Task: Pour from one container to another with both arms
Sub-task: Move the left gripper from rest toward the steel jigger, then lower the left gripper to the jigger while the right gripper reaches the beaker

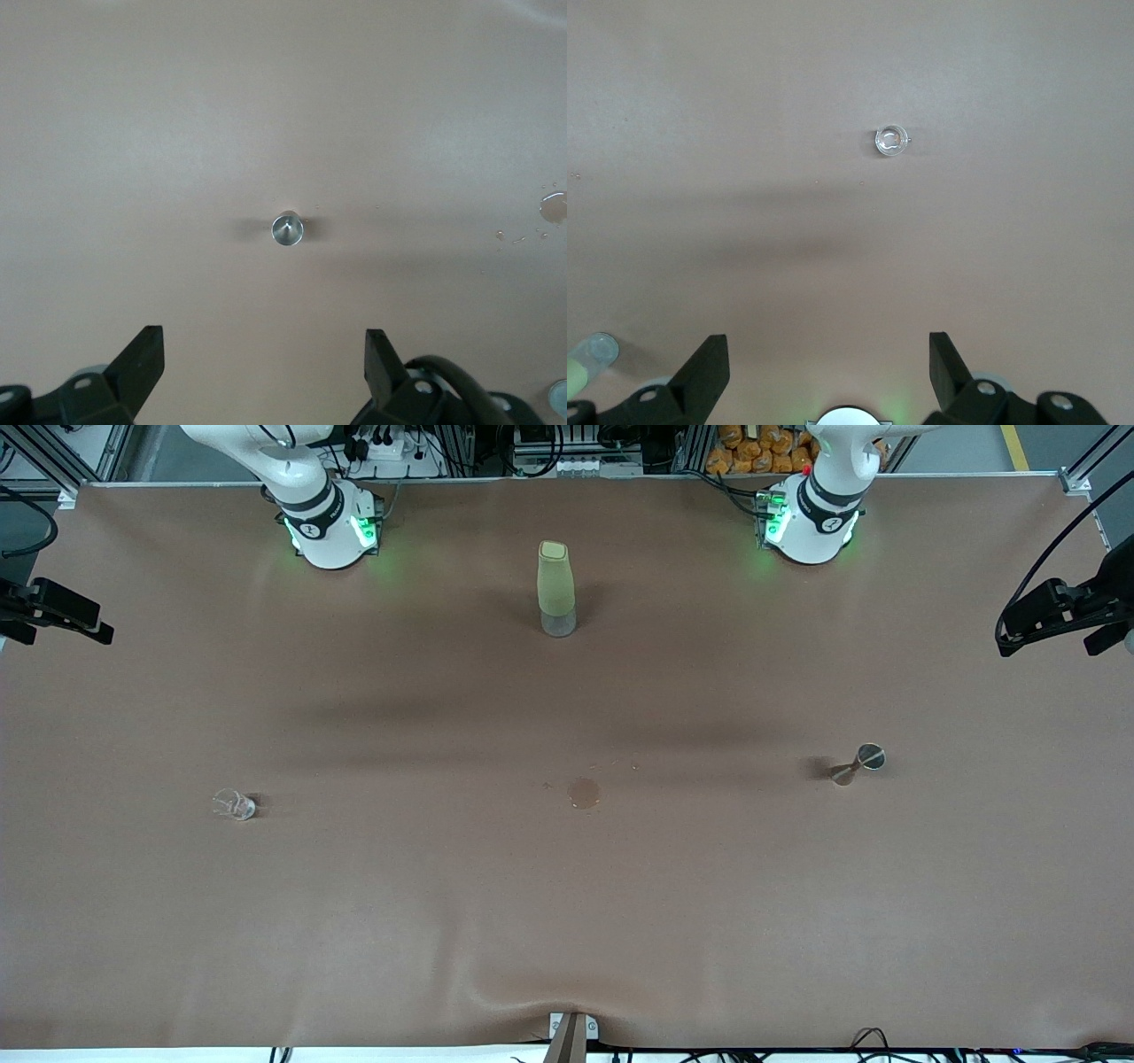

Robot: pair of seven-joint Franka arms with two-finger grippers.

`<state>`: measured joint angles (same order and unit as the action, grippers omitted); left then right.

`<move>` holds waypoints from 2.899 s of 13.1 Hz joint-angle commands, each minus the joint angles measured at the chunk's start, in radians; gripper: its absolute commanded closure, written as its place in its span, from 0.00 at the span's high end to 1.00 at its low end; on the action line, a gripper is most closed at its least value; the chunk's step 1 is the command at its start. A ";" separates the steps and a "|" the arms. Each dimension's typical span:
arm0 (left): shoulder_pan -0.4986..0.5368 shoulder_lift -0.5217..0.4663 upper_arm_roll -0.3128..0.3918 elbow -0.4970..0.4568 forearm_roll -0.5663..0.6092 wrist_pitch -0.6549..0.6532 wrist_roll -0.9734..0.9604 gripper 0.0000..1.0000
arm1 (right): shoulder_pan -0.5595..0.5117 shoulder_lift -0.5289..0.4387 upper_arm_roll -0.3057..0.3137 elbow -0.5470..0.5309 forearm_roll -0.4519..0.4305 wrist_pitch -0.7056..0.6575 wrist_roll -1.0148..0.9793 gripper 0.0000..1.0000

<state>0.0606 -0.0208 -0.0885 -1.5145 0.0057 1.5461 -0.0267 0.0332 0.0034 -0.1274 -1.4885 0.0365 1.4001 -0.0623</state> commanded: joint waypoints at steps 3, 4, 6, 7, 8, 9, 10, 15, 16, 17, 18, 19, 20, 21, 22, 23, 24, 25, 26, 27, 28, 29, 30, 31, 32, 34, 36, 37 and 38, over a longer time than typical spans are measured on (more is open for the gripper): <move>-0.007 0.004 -0.004 0.013 0.005 -0.001 0.010 1.00 | 0.019 0.012 -0.012 0.013 -0.023 -0.003 0.007 1.00; -0.007 0.004 -0.002 0.013 0.005 -0.003 0.010 1.00 | 0.022 0.013 -0.012 0.016 -0.023 -0.003 0.007 1.00; -0.005 0.005 -0.004 0.010 0.003 -0.003 0.010 1.00 | 0.019 0.018 -0.012 0.017 -0.023 -0.001 0.009 1.00; -0.005 0.007 -0.005 -0.001 0.003 -0.006 0.010 1.00 | 0.010 0.018 -0.012 0.017 -0.015 -0.001 0.009 1.00; -0.005 0.002 -0.007 -0.015 0.003 -0.021 0.011 1.00 | 0.010 0.020 -0.012 0.017 -0.012 0.000 0.009 1.00; -0.002 0.001 -0.013 -0.016 0.003 -0.023 0.013 1.00 | 0.008 0.020 -0.012 0.017 -0.015 0.000 0.007 1.00; 0.002 -0.004 -0.013 -0.021 0.000 -0.023 0.013 1.00 | 0.008 0.020 -0.012 0.017 -0.021 0.005 0.007 1.00; 0.019 -0.005 -0.005 -0.088 -0.059 -0.017 0.076 1.00 | 0.024 0.020 -0.012 0.017 -0.038 0.022 0.012 1.00; 0.039 -0.007 -0.007 -0.119 -0.084 -0.017 0.076 1.00 | 0.019 0.020 -0.012 0.017 -0.037 0.022 0.012 1.00; 0.050 -0.010 -0.005 -0.156 -0.122 -0.017 0.076 1.00 | 0.019 0.020 -0.012 0.017 -0.037 0.022 0.010 1.00; 0.065 -0.010 -0.005 -0.183 -0.142 -0.017 0.082 1.00 | 0.013 0.020 -0.012 0.017 -0.035 0.020 0.004 1.00; 0.074 -0.011 -0.007 -0.211 -0.144 -0.017 0.103 1.00 | 0.011 0.018 -0.012 0.017 -0.035 0.014 -0.022 1.00; 0.077 -0.013 -0.007 -0.234 -0.144 -0.017 0.129 1.00 | 0.008 0.017 -0.014 0.016 -0.038 0.011 -0.083 1.00; 0.079 -0.022 -0.007 -0.266 -0.144 -0.008 0.164 1.00 | -0.013 0.015 -0.014 0.013 -0.038 0.011 -0.153 1.00; 0.088 -0.034 -0.007 -0.300 -0.142 0.018 0.207 1.00 | -0.042 0.016 -0.014 0.011 -0.038 0.011 -0.219 1.00; 0.090 -0.045 -0.007 -0.331 -0.142 0.035 0.255 1.00 | -0.068 0.017 -0.014 0.011 -0.037 0.011 -0.293 1.00; 0.091 -0.047 -0.005 -0.355 -0.142 0.055 0.290 1.00 | -0.085 0.018 -0.014 0.010 -0.037 0.014 -0.370 1.00; 0.108 -0.047 -0.007 -0.383 -0.142 0.071 0.316 1.00 | -0.105 0.018 -0.014 0.010 -0.038 0.014 -0.449 1.00; 0.125 -0.047 -0.011 -0.406 -0.147 0.083 0.347 1.00 | -0.125 0.018 -0.014 0.008 -0.037 0.017 -0.529 1.00; 0.127 -0.047 -0.008 -0.426 -0.154 0.098 0.391 1.00 | -0.139 0.018 -0.014 0.007 -0.038 0.020 -0.604 1.00; 0.130 -0.044 -0.008 -0.447 -0.159 0.113 0.442 1.00 | -0.150 0.020 -0.014 0.007 -0.038 0.020 -0.689 1.00; 0.148 -0.042 -0.008 -0.475 -0.161 0.139 0.502 1.00 | -0.159 0.020 -0.014 0.007 -0.038 0.025 -0.784 1.00; 0.160 -0.038 -0.008 -0.493 -0.173 0.156 0.571 1.00 | -0.173 0.021 -0.014 0.002 -0.038 0.042 -0.898 1.00; 0.172 -0.030 -0.007 -0.504 -0.200 0.160 0.647 1.00 | -0.186 0.024 -0.014 -0.002 -0.040 0.057 -1.039 1.00; 0.198 -0.022 -0.007 -0.521 -0.214 0.167 0.725 1.00 | -0.200 0.038 -0.014 -0.003 -0.040 0.078 -1.167 1.00; 0.247 -0.005 -0.007 -0.562 -0.260 0.205 0.908 1.00 | -0.243 0.047 -0.014 -0.003 -0.038 0.112 -1.369 1.00; 0.297 0.034 -0.007 -0.573 -0.300 0.230 1.064 1.00 | -0.266 0.052 -0.014 -0.003 -0.038 0.135 -1.514 1.00; 0.312 0.056 -0.007 -0.572 -0.322 0.236 1.127 1.00 | -0.277 0.056 -0.014 -0.003 -0.040 0.152 -1.569 1.00; 0.330 0.082 -0.007 -0.573 -0.341 0.250 1.186 1.00 | -0.288 0.061 -0.014 -0.003 -0.038 0.174 -1.625 1.00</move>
<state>0.3591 0.0213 -0.0863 -2.0840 -0.2883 1.7649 1.0504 -0.2276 0.0617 -0.1550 -1.4913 0.0127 1.5462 -1.5765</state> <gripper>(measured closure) 0.000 0.000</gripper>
